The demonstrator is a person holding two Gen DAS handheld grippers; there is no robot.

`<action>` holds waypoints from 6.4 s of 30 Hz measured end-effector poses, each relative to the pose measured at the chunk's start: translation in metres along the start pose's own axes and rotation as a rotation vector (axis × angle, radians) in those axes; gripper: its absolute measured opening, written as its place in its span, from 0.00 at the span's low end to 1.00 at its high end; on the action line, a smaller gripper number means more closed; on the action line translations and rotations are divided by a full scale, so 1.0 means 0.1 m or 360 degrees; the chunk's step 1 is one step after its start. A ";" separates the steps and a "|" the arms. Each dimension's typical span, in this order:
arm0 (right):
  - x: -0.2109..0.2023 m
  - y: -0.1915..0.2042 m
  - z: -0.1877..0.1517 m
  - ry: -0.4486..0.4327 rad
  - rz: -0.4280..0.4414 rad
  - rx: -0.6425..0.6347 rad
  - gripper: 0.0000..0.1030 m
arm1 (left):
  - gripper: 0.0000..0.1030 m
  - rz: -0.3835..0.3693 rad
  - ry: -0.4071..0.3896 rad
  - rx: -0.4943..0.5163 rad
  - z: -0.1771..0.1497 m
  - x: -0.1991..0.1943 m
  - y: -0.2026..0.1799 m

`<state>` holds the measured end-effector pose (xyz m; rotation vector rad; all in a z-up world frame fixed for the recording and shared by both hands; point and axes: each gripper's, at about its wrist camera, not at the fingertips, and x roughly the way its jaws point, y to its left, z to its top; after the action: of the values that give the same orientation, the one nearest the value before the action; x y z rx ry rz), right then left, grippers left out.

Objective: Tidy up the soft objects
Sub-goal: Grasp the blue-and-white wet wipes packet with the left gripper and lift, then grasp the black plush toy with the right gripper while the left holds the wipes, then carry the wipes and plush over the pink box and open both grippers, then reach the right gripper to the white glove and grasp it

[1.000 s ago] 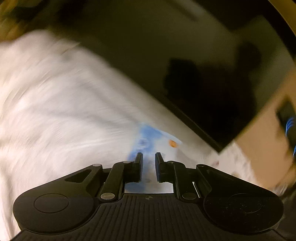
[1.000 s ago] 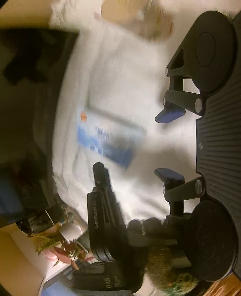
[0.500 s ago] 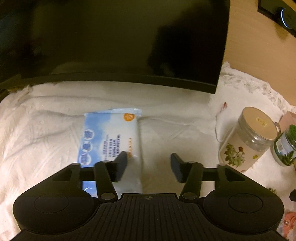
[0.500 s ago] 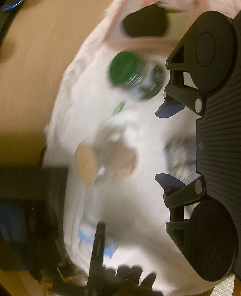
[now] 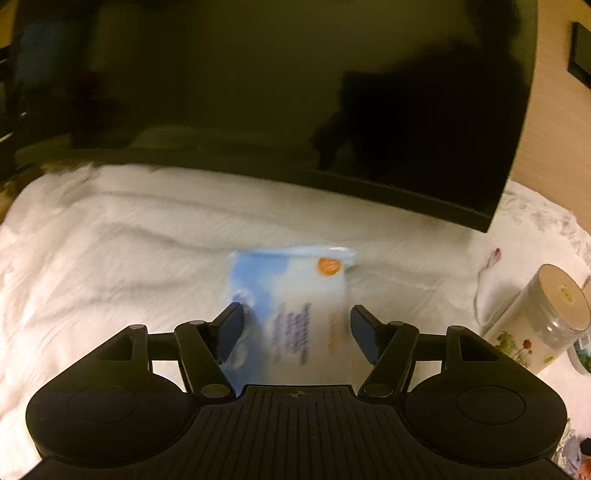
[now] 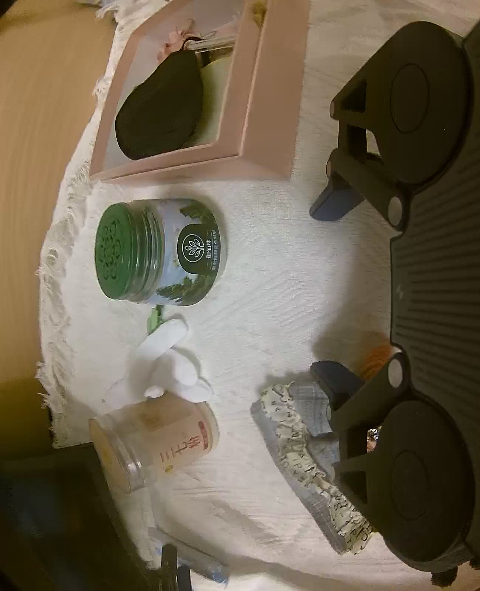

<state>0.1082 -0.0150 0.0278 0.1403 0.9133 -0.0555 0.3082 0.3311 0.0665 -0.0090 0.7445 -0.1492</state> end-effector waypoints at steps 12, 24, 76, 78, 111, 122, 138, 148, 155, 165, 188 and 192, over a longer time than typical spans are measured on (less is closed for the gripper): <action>0.03 0.08 -0.08 -0.0033 -0.0020 -0.0073 0.95 | 0.91 0.0145 0.0069 0.0102 0.04 0.21 0.01; 0.03 0.10 -0.11 -0.0060 -0.0077 -0.0096 1.00 | 0.79 0.0063 0.0028 0.0040 -0.02 0.22 0.06; -1.64 -0.99 -0.56 0.0064 0.0463 -0.0490 0.66 | 0.77 -0.0450 0.0276 -0.0013 -1.77 -1.79 -1.94; -1.69 -1.15 -0.61 0.0052 0.0366 -0.0438 0.66 | 0.77 -0.0484 0.0283 0.0085 -1.70 -1.81 -2.13; -2.08 -2.22 0.25 -0.0307 -0.0097 0.0075 0.66 | 0.77 -0.0989 0.0360 0.0493 -0.14 -0.01 -5.06; -1.53 -2.15 0.08 -0.0104 0.0012 0.0014 0.66 | 0.78 -0.0916 0.0317 0.0561 -0.40 0.38 -5.03; -0.83 -1.67 1.25 -0.0301 0.0043 -0.0084 0.66 | 0.75 -0.0877 0.0108 0.0156 -0.84 -0.81 -3.12; 0.25 -1.59 0.88 0.0003 -0.0094 -0.0127 0.63 | 0.75 -0.0508 0.0342 -0.0027 -1.47 -0.90 -2.37; 0.08 -1.70 0.81 0.0082 -0.0029 -0.0081 0.64 | 0.75 -0.0501 0.0370 0.0050 -1.45 -0.93 -2.49; -0.51 -1.83 0.73 -0.0067 0.0017 -0.0065 0.77 | 0.75 -0.0521 0.0356 0.0162 -1.40 -0.98 -2.74; 0.32 -0.02 2.61 0.0393 0.0424 -0.0161 0.64 | 0.74 -0.0497 0.0124 -0.0162 -0.60 -0.70 -2.02; 0.84 0.40 2.73 0.0449 0.0455 -0.0171 0.59 | 0.74 -0.0501 0.0088 -0.0106 -0.60 -0.67 -1.91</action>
<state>0.3781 -0.0136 0.1299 0.1801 1.1666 0.2845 0.1935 0.1540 0.0790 -0.1870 0.7998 -0.4257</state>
